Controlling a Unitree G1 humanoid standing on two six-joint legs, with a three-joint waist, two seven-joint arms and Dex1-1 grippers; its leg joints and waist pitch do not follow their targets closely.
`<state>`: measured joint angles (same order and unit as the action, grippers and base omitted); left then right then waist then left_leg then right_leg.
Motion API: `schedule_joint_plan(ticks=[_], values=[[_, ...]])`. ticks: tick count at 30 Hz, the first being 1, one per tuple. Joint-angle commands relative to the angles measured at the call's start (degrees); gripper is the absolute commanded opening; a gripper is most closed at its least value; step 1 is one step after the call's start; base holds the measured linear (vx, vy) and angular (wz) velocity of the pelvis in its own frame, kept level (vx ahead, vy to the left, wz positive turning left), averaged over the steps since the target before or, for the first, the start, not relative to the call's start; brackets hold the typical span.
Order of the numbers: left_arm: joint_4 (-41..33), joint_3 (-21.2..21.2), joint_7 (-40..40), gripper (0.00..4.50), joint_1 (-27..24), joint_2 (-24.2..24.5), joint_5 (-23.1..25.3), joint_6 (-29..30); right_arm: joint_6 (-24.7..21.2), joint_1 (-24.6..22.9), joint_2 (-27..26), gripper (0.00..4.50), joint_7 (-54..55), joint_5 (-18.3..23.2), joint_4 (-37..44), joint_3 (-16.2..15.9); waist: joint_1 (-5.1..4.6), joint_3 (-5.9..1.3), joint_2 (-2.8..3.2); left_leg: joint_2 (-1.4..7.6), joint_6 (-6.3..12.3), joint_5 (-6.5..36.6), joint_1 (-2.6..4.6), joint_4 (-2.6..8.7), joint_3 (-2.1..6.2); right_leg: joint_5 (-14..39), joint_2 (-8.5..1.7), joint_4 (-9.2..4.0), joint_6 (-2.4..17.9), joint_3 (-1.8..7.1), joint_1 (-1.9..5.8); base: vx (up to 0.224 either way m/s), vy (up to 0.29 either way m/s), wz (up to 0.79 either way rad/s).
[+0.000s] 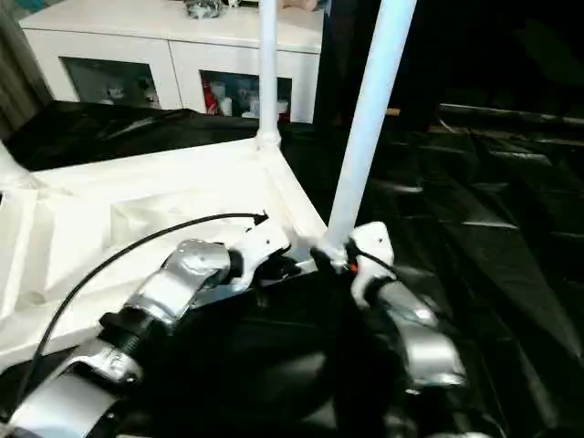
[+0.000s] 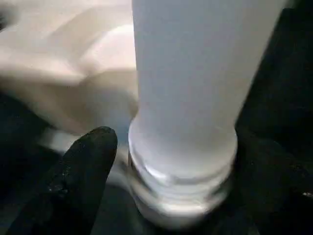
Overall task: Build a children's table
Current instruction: Rotate leg to tighten
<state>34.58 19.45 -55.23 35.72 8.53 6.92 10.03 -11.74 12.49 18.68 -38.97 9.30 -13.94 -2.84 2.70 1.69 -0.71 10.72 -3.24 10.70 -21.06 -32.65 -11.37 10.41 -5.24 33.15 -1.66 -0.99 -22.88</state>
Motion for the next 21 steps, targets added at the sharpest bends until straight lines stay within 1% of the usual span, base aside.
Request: schedule_joint_plan(ticks=[1,2,3,4,5,6,7,8,10,11,13,14,15,16,17,18,19,20,21], values=[[0.2,1.5,-6.3,0.00,-2.1,0.8,-2.4,-1.2,-0.8,-0.1,1.4,3.83,-6.5,2.3,3.7,-2.0,0.44,-2.18,-1.26,2.23,4.38,16.1,0.08,4.16,1.05,18.6,-2.45,-4.50,9.3,1.18,1.68,0.000,0.000,0.00],[-0.8,1.6,-9.4,0.00,-2.5,2.2,-3.2,-1.6,-1.1,-0.7,3.5,3.83,-9.2,2.8,4.6,-2.0,0.74,-2.40,-1.20,2.28,4.39,15.1,0.25,3.97,1.02,18.0,-2.65,-4.35,9.9,1.22,1.77,0.000,0.000,0.00],[-1.5,1.8,-11.8,0.00,-2.7,3.3,-3.9,-2.0,-1.4,-1.1,5.0,3.83,-11.3,3.2,5.3,-2.1,0.89,-2.44,-1.21,2.39,4.45,14.3,0.26,3.90,0.92,16.6,-2.59,-4.18,10.3,1.26,1.76,0.000,0.000,0.00],[-2.0,1.7,-13.5,0.00,-2.8,4.3,-4.2,-1.7,-1.3,-1.5,6.4,3.83,-13.2,3.2,5.7,-2.1,1.13,-2.49,-1.14,2.47,4.87,13.0,0.38,3.82,0.78,13.6,-2.47,-3.87,11.3,1.23,1.73,0.000,0.000,0.00],[-2.2,1.7,-14.5,0.00,-2.8,4.9,-4.3,-1.7,-1.0,-1.7,7.2,3.83,-14.1,3.1,5.9,-2.1,1.16,-2.55,-1.24,2.40,5.16,11.3,0.15,3.73,0.78,11.4,-2.45,-3.47,12.0,1.11,1.95,0.000,0.000,0.00],[-2.3,1.7,-15.2,0.00,-2.8,5.2,-4.4,-1.8,-0.9,-1.8,7.5,3.83,-14.5,3.0,5.9,-2.0,1.23,-2.63,-1.16,2.39,5.34,10.6,0.25,3.63,0.72,10.2,-2.43,-3.37,12.4,1.10,1.91,0.000,0.000,0.00],[-2.6,1.6,-16.2,0.00,-2.9,5.9,-4.7,-1.6,-1.2,-1.8,8.1,3.83,-15.4,3.5,6.0,-1.7,1.29,-2.68,-1.05,2.38,5.56,9.5,0.37,3.48,0.64,8.0,-2.38,-3.10,13.4,1.05,1.90,0.000,0.000,0.00],[-3.6,1.7,-18.8,0.00,-3.1,7.1,-5.9,-1.6,-1.6,-1.5,9.2,3.83,-16.4,4.1,5.9,-1.6,1.31,-2.68,-1.05,2.39,5.84,8.9,0.35,3.43,0.64,6.5,-2.33,-2.88,14.1,0.99,2.01,0.000,0.000,0.00],[-4.1,1.8,-19.7,0.00,-3.2,7.5,-6.4,-1.4,-1.4,-1.3,9.8,3.83,-17.0,4.0,5.8,-2.1,1.28,-2.71,-1.04,2.42,6.04,8.9,0.32,3.42,0.63,5.5,-2.33,-2.68,14.8,0.96,2.17,0.000,0.000,0.00],[-4.1,1.8,-19.7,0.00,-3.3,7.6,-6.4,-1.5,-1.2,-1.2,10.2,3.83,-17.5,3.7,5.6,-2.7,1.28,-2.76,-1.02,2.42,6.08,8.8,0.49,3.33,0.57,5.0,-2.33,-2.62,15.1,0.95,2.13,0.000,0.000,0.00],[-3.9,1.7,-19.5,0.00,-3.2,7.6,-6.2,-1.7,-1.3,-1.0,10.0,3.83,-17.9,3.7,5.4,-3.1,1.27,-2.66,-1.08,2.36,6.05,9.3,0.49,3.30,0.46,5.4,-2.36,-2.74,15.2,1.02,2.12,0.000,0.000,0.00],[-3.9,1.7,-19.4,0.00,-3.3,7.6,-6.2,-1.8,-1.5,-0.7,9.7,3.83,-17.8,4.0,5.3,-3.0,1.26,-2.56,-1.34,2.38,5.78,10.0,0.48,3.38,0.46,6.9,-2.42,-2.92,14.9,1.03,2.14,0.000,0.000,0.00],[-3.9,1.7,-19.4,0.00,-3.3,7.5,-6.1,-1.9,-1.6,-0.5,9.5,3.83,-17.8,4.2,5.2,-3.0,1.31,-2.59,-1.26,2.36,5.38,10.4,0.51,3.39,0.50,8.4,-2.50,-2.96,14.6,1.05,2.17,0.000,0.000,0.00],[-3.8,1.5,-19.3,0.00,-3.3,7.4,-6.1,-1.9,-1.7,-0.1,9.0,3.67,-17.8,4.4,4.8,-2.9,1.29,-2.58,-1.57,2.37,5.28,10.6,0.54,3.36,0.45,8.8,-2.48,-3.03,14.4,1.06,2.12,0.000,0.000,0.00],[-3.7,1.5,-19.2,0.00,-3.3,7.2,-6.1,-1.8,-1.8,0.2,8.5,3.67,-17.9,4.6,4.5,-2.9,1.32,-2.55,-1.41,2.38,4.97,10.7,0.51,3.43,0.53,9.6,-2.53,-3.04,14.2,1.08,2.13,0.000,0.000,0.00],[-3.7,1.4,-19.2,0.00,-3.3,7.2,-6.1,-1.8,-1.8,0.3,8.4,3.58,-18.0,4.6,4.4,-2.9,1.33,-2.58,-1.36,2.40,4.85,10.7,0.58,3.42,0.53,9.7,-2.52,-3.03,14.1,1.08,2.09,0.000,0.000,0.00],[-3.8,1.4,-19.0,0.00,-3.4,7.1,-6.2,-1.7,-1.8,0.6,8.1,3.48,-18.2,4.6,4.0,-3.1,1.26,-2.56,-1.60,2.40,4.78,10.5,0.51,3.43,0.53,9.4,-2.47,-2.99,14.1,1.05,2.12,0.000,0.000,0.00],[-3.8,1.4,-19.0,0.00,-3.4,7.1,-6.2,-1.7,-1.8,0.6,8.0,3.41,-18.3,4.7,4.0,-3.2,1.29,-2.57,-1.50,2.40,4.78,10.4,0.56,3.41,0.55,9.2,-2.48,-2.95,14.2,1.06,2.08,0.000,0.000,0.00],[-3.9,1.4,-18.8,0.00,-3.4,7.2,-6.2,-1.5,-1.9,0.7,8.0,3.22,-18.6,5.0,3.8,-3.4,1.28,-2.59,-1.48,2.41,4.83,10.0,0.54,3.39,0.57,8.5,-2.44,-2.83,14.3,1.04,2.15,0.000,0.000,0.00]])
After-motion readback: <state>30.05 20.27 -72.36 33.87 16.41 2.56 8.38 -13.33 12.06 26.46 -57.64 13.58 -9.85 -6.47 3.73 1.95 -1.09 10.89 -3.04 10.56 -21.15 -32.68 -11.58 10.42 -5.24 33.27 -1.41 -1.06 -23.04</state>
